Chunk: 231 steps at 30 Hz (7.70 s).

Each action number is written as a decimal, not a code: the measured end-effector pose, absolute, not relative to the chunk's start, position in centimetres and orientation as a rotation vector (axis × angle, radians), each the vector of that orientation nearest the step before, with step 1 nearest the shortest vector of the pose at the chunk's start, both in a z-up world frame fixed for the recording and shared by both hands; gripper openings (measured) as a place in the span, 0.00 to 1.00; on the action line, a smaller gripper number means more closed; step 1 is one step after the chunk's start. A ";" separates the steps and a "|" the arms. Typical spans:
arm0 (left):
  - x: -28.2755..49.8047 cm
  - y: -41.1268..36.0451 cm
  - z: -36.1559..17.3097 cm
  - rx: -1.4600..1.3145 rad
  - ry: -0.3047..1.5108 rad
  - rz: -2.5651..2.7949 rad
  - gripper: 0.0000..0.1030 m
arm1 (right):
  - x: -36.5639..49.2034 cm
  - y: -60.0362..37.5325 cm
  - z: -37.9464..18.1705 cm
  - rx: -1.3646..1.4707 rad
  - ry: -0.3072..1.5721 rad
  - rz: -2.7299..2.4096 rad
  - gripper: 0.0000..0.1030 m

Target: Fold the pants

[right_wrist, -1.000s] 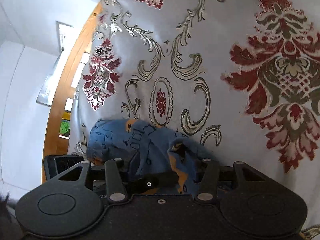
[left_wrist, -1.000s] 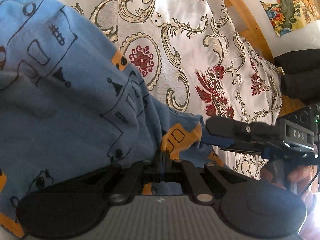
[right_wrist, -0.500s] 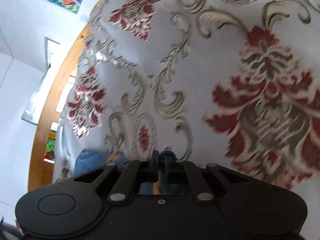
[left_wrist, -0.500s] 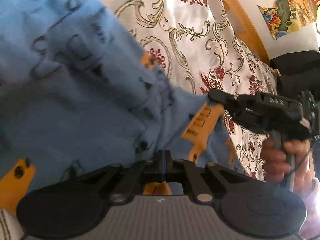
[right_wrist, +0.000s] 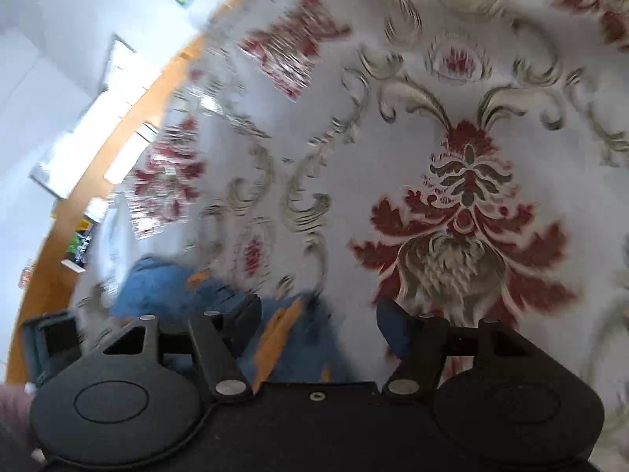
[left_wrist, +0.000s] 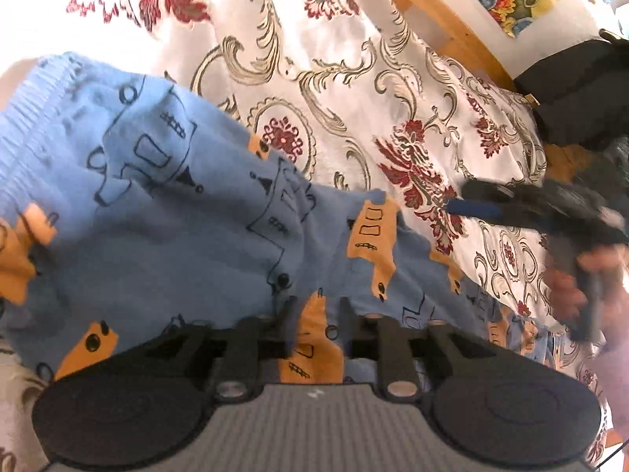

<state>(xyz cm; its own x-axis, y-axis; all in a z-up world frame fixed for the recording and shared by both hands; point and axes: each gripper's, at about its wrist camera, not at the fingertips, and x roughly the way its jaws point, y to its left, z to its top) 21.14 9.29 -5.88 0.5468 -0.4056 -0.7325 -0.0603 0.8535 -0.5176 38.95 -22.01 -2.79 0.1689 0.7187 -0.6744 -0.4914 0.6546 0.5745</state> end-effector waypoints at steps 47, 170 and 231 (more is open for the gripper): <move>26.4 -33.6 3.1 0.717 0.808 -1.223 0.92 | 7.0 -49.9 -5.6 0.888 0.560 -0.223 0.69; 26.6 -3.7 -9.7 -0.443 1.246 -0.832 0.26 | 7.6 -17.5 -7.4 -0.354 0.542 0.327 0.16; 19.8 1.0 -5.2 0.121 0.781 -0.182 0.86 | 17.1 -21.6 -5.4 -0.547 0.363 0.098 0.90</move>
